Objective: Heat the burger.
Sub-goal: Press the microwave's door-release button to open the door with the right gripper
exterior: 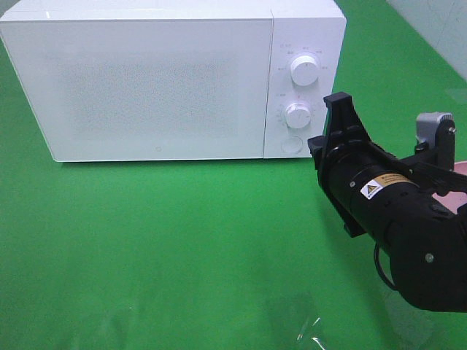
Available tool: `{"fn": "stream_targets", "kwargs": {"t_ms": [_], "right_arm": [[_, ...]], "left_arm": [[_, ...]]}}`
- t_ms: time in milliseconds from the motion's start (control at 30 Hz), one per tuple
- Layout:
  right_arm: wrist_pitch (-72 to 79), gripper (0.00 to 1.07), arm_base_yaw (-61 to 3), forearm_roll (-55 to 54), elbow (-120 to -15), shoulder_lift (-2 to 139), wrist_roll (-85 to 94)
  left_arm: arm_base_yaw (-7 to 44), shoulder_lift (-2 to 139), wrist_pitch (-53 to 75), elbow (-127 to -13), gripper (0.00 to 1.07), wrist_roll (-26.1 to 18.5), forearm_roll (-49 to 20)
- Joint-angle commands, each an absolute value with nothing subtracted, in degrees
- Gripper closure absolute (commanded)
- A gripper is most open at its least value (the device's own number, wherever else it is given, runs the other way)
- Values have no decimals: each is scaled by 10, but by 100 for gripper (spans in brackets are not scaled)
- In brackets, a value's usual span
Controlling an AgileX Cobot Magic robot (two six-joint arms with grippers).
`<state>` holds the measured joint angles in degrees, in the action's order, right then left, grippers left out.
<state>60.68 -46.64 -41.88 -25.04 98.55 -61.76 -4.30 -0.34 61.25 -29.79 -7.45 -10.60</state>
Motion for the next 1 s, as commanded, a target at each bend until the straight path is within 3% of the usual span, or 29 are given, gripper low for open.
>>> {"fn": "stream_targets", "kwargs": {"t_ms": [33, 567, 1000], "right_arm": [[589, 107, -467, -413, -256, 988, -648], [576, 107, -456, -425, -300, 1074, -732], [534, 107, -379, -352, -383, 1141, -773]], "left_arm": [[-42, -7, 614, -297, 7, -72, -106], [-42, -7, 614, -297, 7, -72, -106], [-42, -7, 614, -297, 7, -72, -106]]}}
